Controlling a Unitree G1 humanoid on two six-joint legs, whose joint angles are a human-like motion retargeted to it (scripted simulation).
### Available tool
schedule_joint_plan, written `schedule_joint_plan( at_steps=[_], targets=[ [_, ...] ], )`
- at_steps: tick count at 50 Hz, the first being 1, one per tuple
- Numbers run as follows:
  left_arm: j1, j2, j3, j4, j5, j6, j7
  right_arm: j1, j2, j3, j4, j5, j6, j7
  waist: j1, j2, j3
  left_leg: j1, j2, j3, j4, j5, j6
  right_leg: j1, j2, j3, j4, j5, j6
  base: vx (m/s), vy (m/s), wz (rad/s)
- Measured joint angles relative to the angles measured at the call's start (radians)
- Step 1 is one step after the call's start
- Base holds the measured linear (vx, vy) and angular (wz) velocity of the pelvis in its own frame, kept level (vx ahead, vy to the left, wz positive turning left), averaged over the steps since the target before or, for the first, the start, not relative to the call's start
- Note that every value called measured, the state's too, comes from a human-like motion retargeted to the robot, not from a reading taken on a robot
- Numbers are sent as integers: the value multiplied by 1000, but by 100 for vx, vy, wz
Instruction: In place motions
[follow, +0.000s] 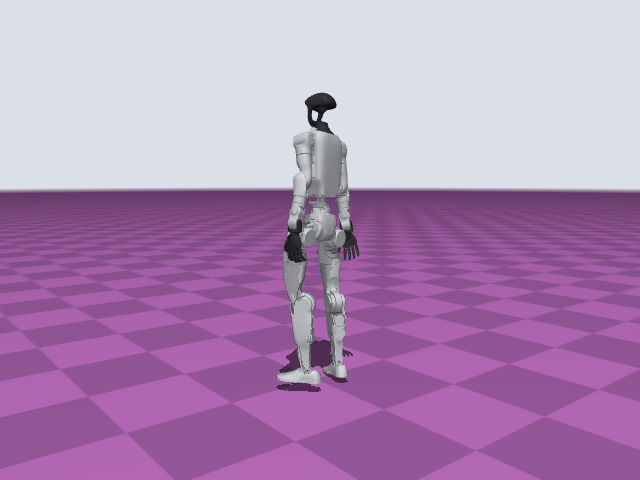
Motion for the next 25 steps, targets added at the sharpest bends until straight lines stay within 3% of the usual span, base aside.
schedule_joint_plan(
  at_steps=[10, 15, 17, 20, 25],
  targets=[
    [120, -21, 163, 177, -16, 42, -18, -63, 37, 132, -230, -69, -60, 37, -1, -40, -20, 45, -55, 43, -33, -79, 52, 1, -38, 16, 14, 50, 34, 11, 24, -22],
    [123, -9, 197, 280, -30, 46, 10, -103, 21, 113, -153, -132, -63, -5, 14, -57, -27, 33, -82, -8, 4, -122, 76, 1, -79, 13, 88, 61, 68, 8, 26, 2],
    [111, 3, 203, 306, -30, 48, 33, -96, 7, 88, -115, -156, -52, 2, 27, -50, -37, 23, -69, -8, 20, -136, 79, -22, -84, 2, 169, 102, 57, 10, 19, -5],
    [81, 32, 181, 327, -44, 54, 46, -67, -14, 39, -70, -155, -53, 1, -5, -10, -15, 38, -19, -30, 42, -146, 86, -71, -59, 9, 354, 155, -29, 8, 14, 67],
    [-5, 71, 133, 297, -22, 70, 45, 11, -38, -56, 18, -77, -31, -8, -98, 11, 44, 62, -5, -103, 68, -154, 110, -220, -67, 23, 463, 149, -15, 1, 10, 97]
  ],
)
